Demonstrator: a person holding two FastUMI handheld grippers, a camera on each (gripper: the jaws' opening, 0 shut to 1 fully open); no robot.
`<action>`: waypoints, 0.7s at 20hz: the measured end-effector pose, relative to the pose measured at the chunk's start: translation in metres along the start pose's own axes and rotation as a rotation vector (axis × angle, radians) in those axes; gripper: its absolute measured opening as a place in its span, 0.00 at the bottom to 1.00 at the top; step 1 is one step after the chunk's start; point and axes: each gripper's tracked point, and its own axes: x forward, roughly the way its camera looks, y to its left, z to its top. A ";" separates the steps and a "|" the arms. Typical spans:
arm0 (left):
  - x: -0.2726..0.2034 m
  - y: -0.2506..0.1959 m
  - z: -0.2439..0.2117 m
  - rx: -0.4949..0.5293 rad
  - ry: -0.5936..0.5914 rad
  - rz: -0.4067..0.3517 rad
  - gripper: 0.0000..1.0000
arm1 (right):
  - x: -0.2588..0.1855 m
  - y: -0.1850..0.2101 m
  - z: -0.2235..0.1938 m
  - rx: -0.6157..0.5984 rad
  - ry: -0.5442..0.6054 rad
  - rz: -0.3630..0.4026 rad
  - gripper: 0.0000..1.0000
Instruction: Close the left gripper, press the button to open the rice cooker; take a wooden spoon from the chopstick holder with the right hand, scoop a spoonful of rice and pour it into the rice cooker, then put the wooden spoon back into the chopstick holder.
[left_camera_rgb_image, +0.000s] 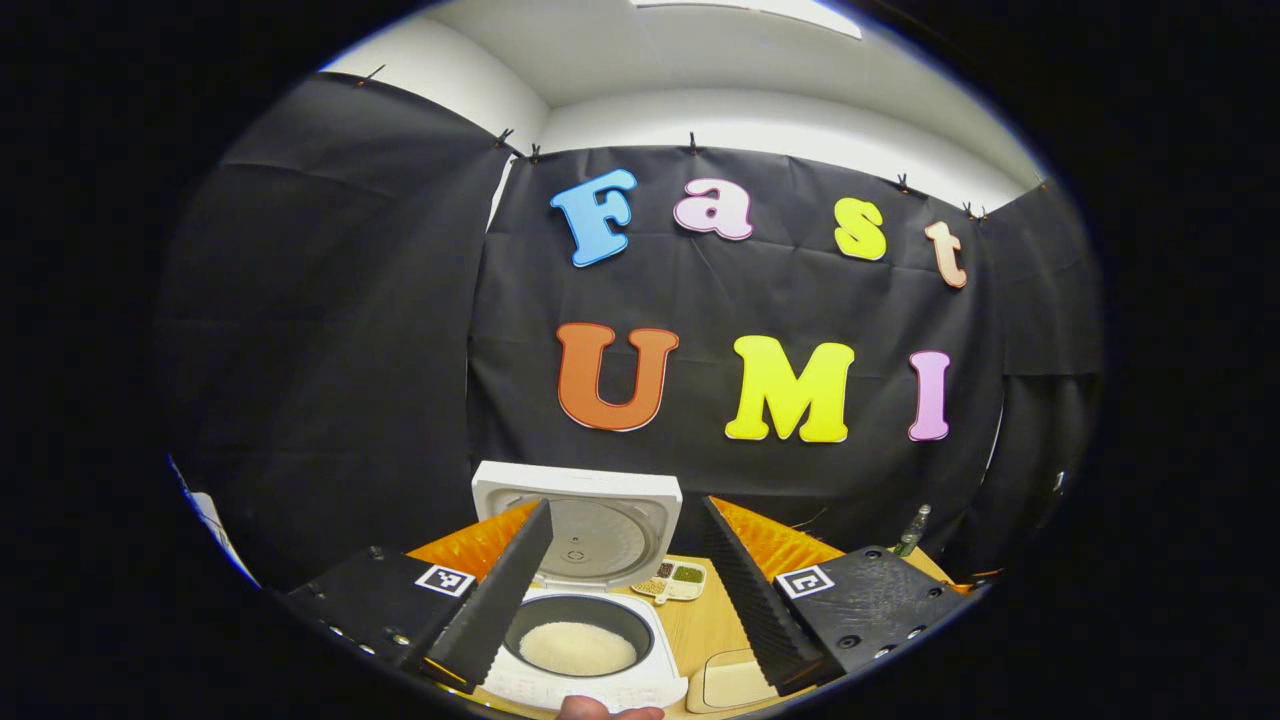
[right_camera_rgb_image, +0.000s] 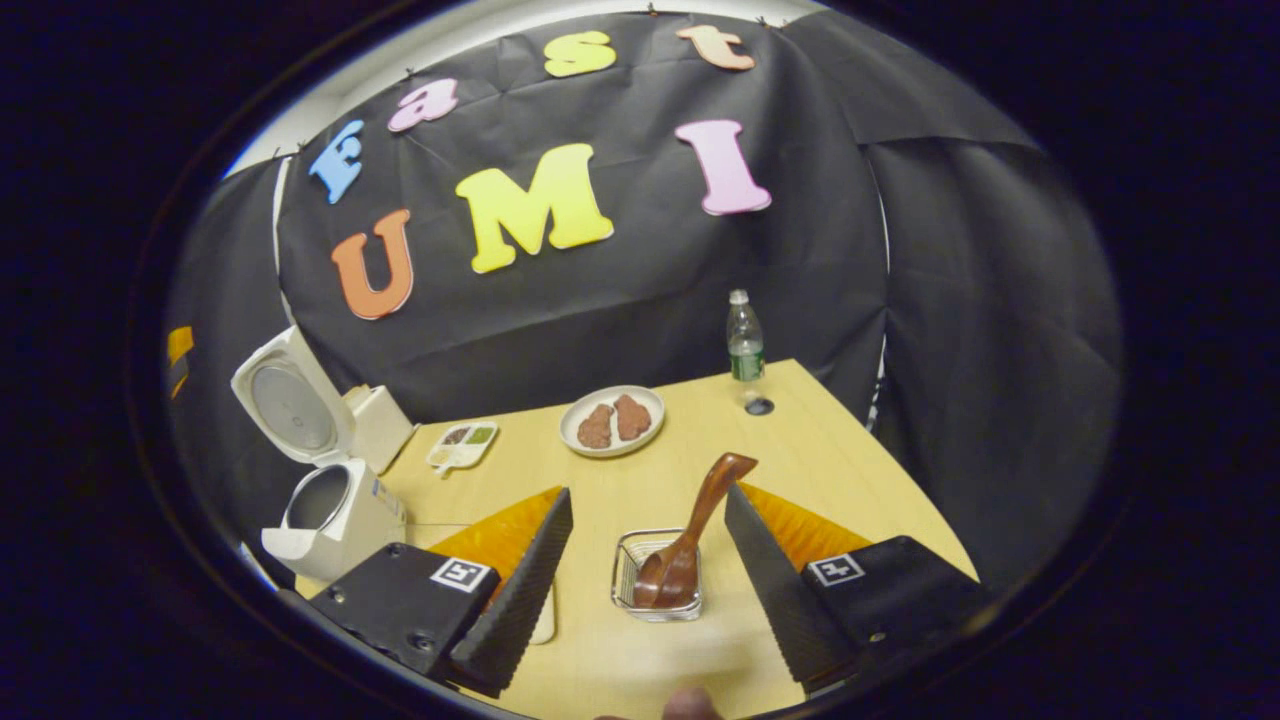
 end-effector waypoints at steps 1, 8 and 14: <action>0.003 -0.001 -0.001 -0.002 0.004 0.006 0.94 | 0.013 -0.006 -0.005 0.016 0.028 -0.002 0.91; 0.044 -0.032 -0.013 0.009 0.025 0.017 0.94 | 0.079 -0.032 -0.038 0.081 0.187 0.060 0.74; 0.062 -0.058 -0.039 0.014 0.094 0.031 0.94 | 0.111 -0.029 -0.046 0.104 0.238 0.140 0.48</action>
